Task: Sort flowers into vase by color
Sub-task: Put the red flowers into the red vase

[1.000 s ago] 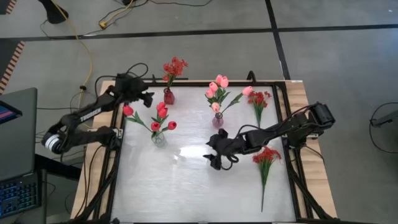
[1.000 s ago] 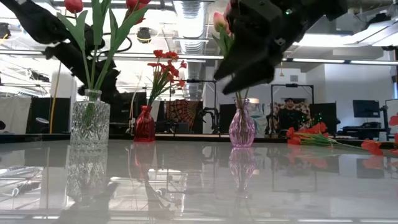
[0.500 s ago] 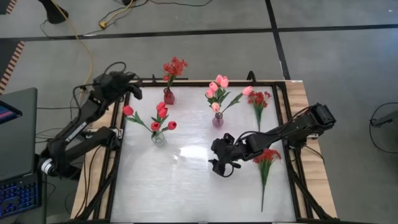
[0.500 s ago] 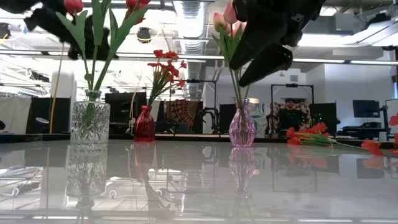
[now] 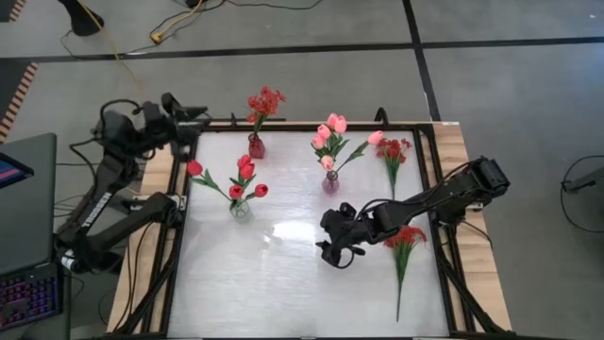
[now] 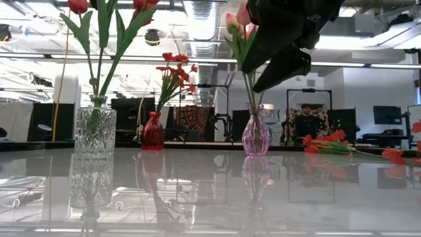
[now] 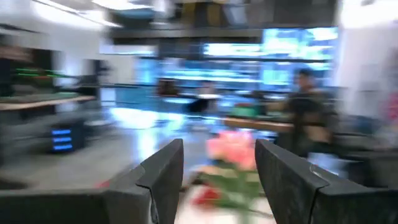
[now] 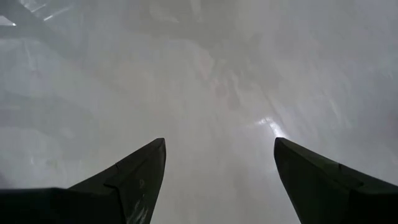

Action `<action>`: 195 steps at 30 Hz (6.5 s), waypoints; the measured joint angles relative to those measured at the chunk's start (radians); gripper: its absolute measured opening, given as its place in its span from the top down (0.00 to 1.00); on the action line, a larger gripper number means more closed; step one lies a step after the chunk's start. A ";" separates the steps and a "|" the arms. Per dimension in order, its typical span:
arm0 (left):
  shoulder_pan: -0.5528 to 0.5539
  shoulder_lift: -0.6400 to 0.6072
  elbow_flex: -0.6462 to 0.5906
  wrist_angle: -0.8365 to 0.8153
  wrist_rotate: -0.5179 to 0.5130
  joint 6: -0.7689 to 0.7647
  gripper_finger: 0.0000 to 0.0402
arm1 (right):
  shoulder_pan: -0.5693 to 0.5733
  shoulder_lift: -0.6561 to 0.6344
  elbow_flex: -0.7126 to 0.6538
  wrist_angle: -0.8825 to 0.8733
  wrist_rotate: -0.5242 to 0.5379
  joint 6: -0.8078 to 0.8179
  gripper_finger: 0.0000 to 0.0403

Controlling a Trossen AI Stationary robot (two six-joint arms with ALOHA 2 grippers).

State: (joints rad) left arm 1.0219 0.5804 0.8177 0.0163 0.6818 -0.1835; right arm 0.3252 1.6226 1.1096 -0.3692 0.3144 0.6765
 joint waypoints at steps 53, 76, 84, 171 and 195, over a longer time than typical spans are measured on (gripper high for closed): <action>-1.055 0.287 0.272 -0.250 -0.619 0.303 0.54 | 0.569 0.000 -0.208 -0.509 -0.290 1.444 0.22; -1.055 0.287 0.272 -0.273 -0.664 0.304 0.54 | 0.479 -0.163 -0.274 -0.476 -0.275 1.281 0.92; -1.055 0.287 0.272 -0.291 -0.663 0.318 0.54 | 0.451 -0.324 -0.227 -0.359 0.075 0.964 0.92; -1.015 0.494 0.272 -0.097 -0.555 0.235 0.76 | -0.210 0.000 0.128 1.107 -0.211 -0.788 0.90; -1.015 0.493 0.271 -0.073 -0.550 0.260 0.99 | -0.208 -0.001 0.128 1.079 -0.232 -0.798 0.61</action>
State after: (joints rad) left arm 0.0067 1.0736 1.0889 -0.0566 0.1314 0.0768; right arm 0.1169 1.6216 1.2381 0.7103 0.0822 -0.1219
